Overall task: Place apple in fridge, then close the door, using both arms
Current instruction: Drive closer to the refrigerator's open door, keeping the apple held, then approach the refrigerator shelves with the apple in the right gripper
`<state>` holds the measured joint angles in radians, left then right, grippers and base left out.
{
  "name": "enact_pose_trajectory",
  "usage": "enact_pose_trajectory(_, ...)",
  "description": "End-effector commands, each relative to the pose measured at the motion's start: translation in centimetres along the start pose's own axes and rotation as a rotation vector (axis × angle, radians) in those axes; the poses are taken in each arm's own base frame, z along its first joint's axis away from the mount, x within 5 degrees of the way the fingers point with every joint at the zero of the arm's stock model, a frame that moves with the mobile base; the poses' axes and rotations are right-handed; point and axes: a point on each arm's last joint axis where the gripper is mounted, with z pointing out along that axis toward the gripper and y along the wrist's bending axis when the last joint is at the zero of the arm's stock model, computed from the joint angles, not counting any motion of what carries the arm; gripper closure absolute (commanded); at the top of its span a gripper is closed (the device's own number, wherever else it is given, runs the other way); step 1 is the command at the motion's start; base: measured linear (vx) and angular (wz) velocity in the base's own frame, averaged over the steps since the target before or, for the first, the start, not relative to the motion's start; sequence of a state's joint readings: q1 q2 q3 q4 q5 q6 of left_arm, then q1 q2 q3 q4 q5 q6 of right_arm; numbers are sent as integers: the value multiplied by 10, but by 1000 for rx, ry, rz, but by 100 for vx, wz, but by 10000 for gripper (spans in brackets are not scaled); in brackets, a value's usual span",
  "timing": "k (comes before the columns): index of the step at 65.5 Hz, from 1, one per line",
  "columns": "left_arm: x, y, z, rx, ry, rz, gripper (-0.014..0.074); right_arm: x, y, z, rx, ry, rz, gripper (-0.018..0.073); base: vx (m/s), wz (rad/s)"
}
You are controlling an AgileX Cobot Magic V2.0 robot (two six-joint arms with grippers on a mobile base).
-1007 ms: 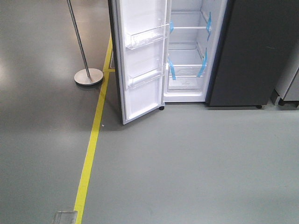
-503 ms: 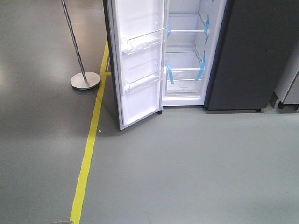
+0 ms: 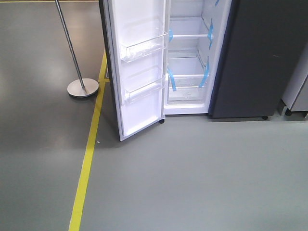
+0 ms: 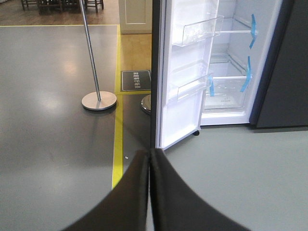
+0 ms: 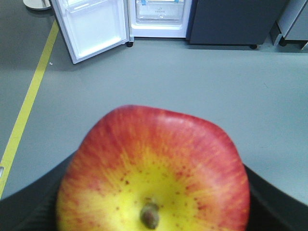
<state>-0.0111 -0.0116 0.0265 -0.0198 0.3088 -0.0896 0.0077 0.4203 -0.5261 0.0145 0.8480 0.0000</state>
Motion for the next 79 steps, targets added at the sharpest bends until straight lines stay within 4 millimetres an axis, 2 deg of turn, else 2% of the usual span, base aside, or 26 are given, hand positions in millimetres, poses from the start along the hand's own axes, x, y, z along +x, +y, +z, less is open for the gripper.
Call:
enact_pose_trajectory(1, 0, 0, 1, 9, -59, -8, 602, -13, 0, -5, 7, -89, -2, 461, 13, -3)
enact_pose_trajectory(79, 0, 0, 1, 9, -59, -8, 602, -13, 0, -5, 7, -88, -2, 461, 11, -1)
